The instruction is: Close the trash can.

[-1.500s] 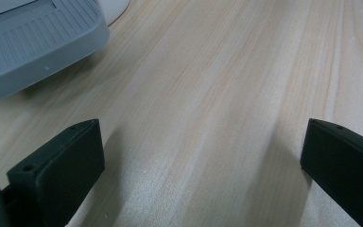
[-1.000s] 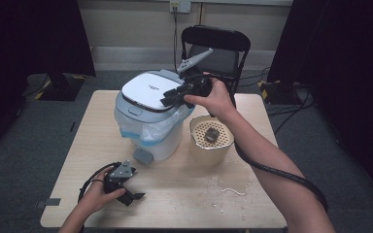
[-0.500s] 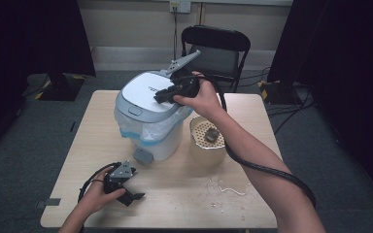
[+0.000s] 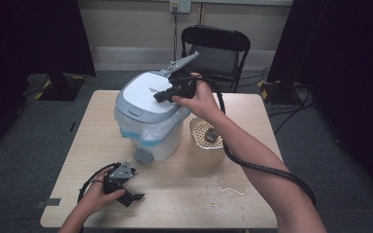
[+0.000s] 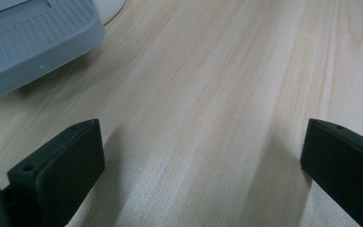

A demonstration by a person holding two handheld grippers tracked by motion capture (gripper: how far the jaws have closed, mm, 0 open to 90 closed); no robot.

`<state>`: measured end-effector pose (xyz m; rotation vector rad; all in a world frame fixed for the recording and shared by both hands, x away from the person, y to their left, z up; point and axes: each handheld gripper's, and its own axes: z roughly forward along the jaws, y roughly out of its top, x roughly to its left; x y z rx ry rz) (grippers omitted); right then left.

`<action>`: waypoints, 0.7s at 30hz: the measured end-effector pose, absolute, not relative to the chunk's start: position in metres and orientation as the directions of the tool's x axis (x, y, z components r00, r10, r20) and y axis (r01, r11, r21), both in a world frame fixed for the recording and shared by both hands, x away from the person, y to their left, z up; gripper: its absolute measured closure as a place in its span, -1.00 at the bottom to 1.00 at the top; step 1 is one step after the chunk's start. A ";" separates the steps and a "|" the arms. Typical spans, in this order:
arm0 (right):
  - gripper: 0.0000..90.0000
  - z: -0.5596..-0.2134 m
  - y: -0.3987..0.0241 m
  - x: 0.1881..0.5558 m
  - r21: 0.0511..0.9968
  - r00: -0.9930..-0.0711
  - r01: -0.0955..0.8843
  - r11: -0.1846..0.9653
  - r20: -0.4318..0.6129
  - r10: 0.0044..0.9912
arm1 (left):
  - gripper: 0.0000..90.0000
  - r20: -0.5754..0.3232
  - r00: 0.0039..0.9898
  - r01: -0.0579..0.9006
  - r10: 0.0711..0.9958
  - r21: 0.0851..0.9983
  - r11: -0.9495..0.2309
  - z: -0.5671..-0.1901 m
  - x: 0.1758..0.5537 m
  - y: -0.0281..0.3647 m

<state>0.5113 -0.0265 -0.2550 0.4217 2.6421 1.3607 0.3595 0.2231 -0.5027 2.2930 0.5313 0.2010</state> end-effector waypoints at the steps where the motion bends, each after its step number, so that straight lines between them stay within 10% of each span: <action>1: 1.00 -0.255 -0.026 0.511 0.816 -0.954 0.167 0.554 -0.008 0.300 | -1.00 -0.017 0.901 0.314 0.434 0.715 -0.625 -0.503 0.360 0.223; 3: 1.00 -0.255 -0.027 0.510 0.818 -0.954 0.157 0.554 -0.019 0.298 | -1.00 -0.017 0.901 0.314 0.434 0.715 -0.625 -0.503 0.360 0.223; 8: 0.21 -0.255 -0.031 0.509 0.817 -0.948 0.156 0.555 -0.034 0.317 | -1.00 -0.016 0.903 0.309 0.430 0.720 -0.622 -0.503 0.360 0.223; 21: -0.52 -0.246 -0.072 0.507 0.817 -0.931 0.211 0.537 0.000 0.365 | -1.00 -0.016 0.902 0.310 0.431 0.719 -0.623 -0.503 0.360 0.223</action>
